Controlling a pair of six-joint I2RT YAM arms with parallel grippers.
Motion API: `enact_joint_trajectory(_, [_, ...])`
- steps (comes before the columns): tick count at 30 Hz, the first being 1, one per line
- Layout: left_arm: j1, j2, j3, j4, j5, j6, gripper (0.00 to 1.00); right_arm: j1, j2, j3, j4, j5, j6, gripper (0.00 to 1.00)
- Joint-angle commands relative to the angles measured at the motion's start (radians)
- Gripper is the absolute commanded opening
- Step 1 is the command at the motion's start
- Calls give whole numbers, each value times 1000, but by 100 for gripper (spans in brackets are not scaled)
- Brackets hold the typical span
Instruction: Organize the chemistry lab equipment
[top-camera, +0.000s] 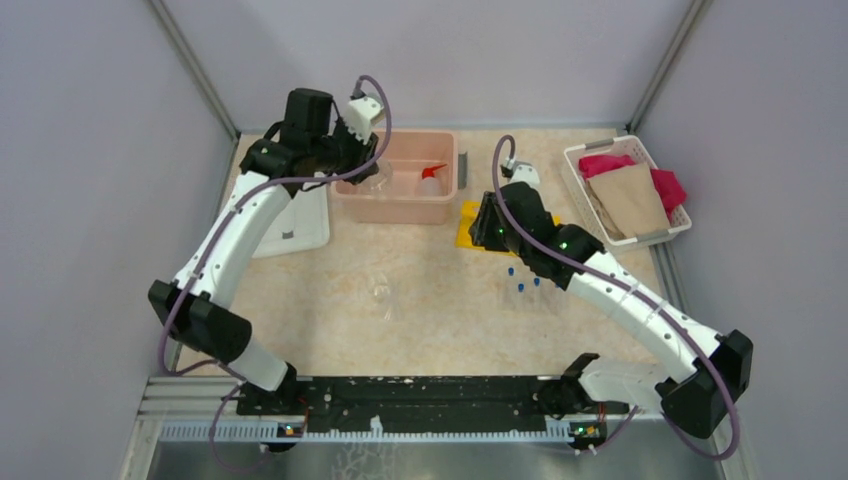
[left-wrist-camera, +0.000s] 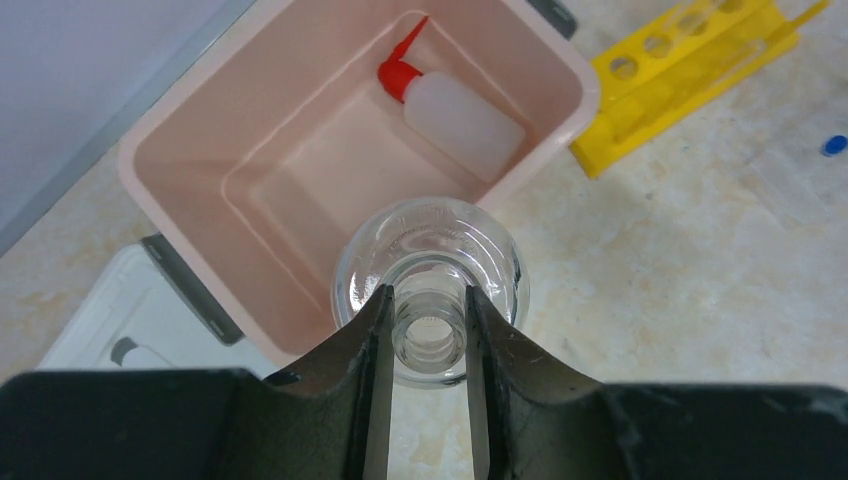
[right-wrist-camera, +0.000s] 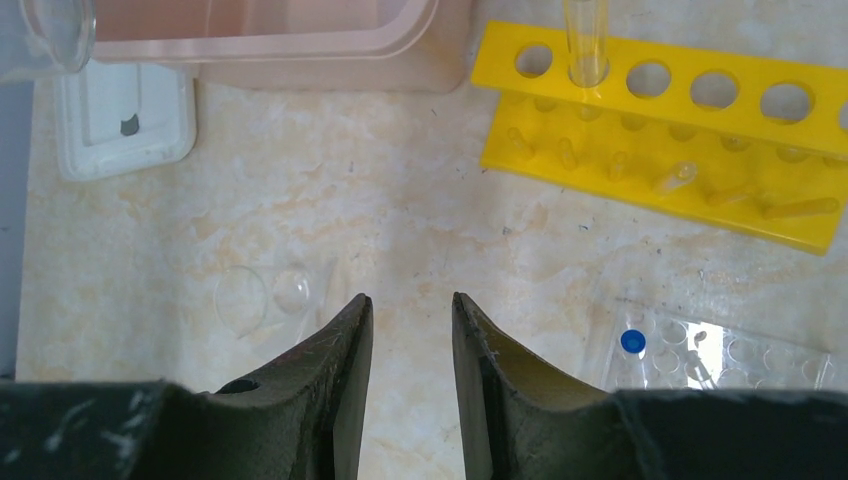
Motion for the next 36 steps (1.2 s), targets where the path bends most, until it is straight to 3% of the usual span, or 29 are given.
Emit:
enact_joint_trajectory(1, [3,120,25,95,-152,51,0,6,-46,-6,23,8,12,34])
enact_joint_trajectory(13, [84,418,191,158,-193,75,0,6,-60,-19,14,2,23,34])
enact_joint_trajectory(26, [134,573,219,287,-204,108,0,11,-12,-30,41,-44,20,33])
enact_joint_trajectory(36, [138,615,188,358,-190,82,0,150,140,-7,102,-120,7,42])
